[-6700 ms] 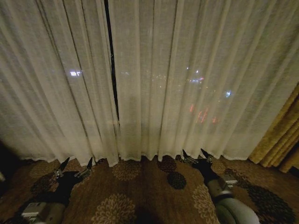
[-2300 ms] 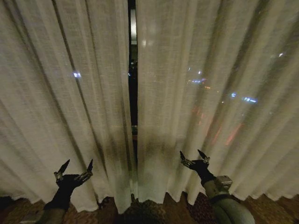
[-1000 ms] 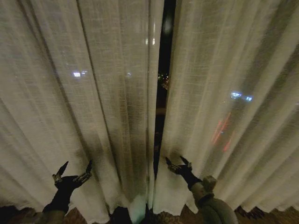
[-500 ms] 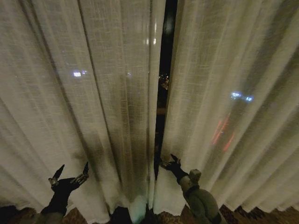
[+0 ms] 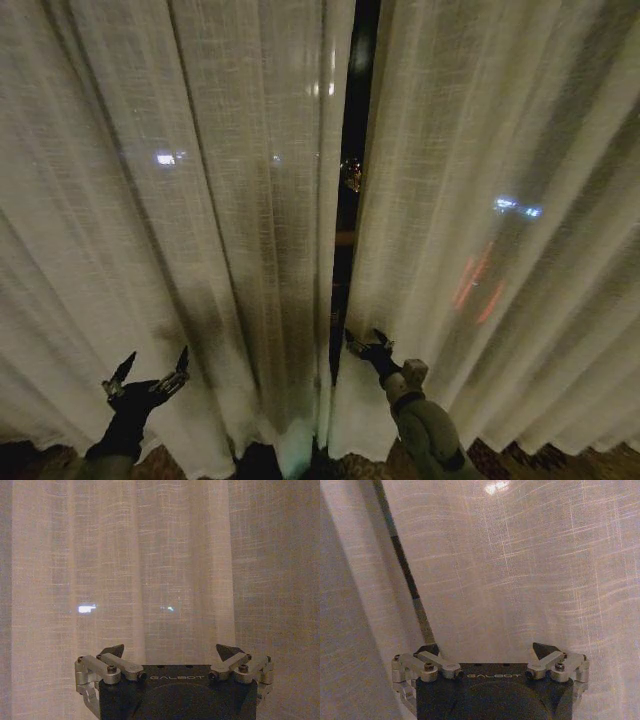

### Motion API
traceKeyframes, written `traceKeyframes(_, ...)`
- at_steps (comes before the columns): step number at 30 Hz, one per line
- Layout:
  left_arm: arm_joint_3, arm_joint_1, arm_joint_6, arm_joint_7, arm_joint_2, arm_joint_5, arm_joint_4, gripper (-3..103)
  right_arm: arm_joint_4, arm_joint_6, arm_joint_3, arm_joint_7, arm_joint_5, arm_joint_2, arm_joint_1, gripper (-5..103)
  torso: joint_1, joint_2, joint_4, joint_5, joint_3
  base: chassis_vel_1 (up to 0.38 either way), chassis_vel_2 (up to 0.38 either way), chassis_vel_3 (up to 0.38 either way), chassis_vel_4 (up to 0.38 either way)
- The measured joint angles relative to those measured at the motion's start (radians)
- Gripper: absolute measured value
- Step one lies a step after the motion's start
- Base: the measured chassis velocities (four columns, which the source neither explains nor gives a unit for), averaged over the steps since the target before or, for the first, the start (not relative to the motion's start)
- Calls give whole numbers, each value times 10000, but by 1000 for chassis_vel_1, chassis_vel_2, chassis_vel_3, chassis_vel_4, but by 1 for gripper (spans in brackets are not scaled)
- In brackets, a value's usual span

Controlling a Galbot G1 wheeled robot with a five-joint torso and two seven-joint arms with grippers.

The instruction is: Open the curtains by pulling them apart, changing their state from closed to fully open.

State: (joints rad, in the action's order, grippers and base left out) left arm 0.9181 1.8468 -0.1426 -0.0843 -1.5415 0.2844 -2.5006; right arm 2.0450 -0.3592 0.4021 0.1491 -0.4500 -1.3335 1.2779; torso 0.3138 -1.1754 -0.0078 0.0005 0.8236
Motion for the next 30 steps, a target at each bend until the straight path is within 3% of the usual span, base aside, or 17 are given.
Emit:
traceKeyframes(8, -29, -53, 10, -5, 37, -105, 0, 100, -719, 56, 73, 89, -468, -39, -925, 101, 0, 0, 2, 0, 0, 0, 0, 0, 0)
traceKeyframes(12, -53, -151, -51, -7, 73, -171, 1, 100, -867, 58, 178, 87, -651, 57, -1121, 92, 1, 0, 1, 0, 0, 0, 0, 0, 0)
traceKeyframes(14, -72, -196, -92, -9, 89, -218, 3, 100, -903, 58, 231, 50, -668, 111, -1168, 82, 0, 0, 0, 0, 0, 0, 0, 0, 0)
traceKeyframes(19, -112, -221, -131, -11, 89, -269, 5, 100, -911, 59, 257, 6, -706, 141, -1231, 71, 0, 0, 1, 0, 0, 0, 0, 0, 0)
traceKeyframes(20, -113, -222, -132, -11, 89, -273, 5, 100, -909, 59, 257, 4, -718, 145, -1240, 60, 0, 0, 1, 0, 0, 0, 0, 0, 0)
traceKeyframes(21, -113, -222, -132, -11, 89, -273, 5, 100, -909, 59, 257, 4, -718, 145, -1240, 60, 0, 0, 1, 0, 0, 0, 0, 0, 0)
traceKeyframes(23, -107, -221, -134, -12, 95, -275, 6, 100, -856, 59, 248, 2, -797, 154, -1243, 48, 0, 0, 1, 0, 0, 0, 0, 0, 0)
traceKeyframes(25, -104, -217, -136, -12, 97, -275, 5, 100, -817, 59, 238, 1, -827, 157, -1243, 48, 0, 0, 1, 0, 0, 0, 0, 0, 0)
traceKeyframes(29, -104, -214, -142, -14, 126, -275, 6, 100, -651, 59, 226, -5, -845, 170, -1182, 27, 0, 0, 1, -1, -1, 0, 0, 0, 0)
traceKeyframes(30, -104, -214, -142, -14, 126, -275, 6, 100, -651, 59, 226, -5, -845, 170, -1182, 27, 0, 0, 1, -1, -1, 0, 0, 0, 0)
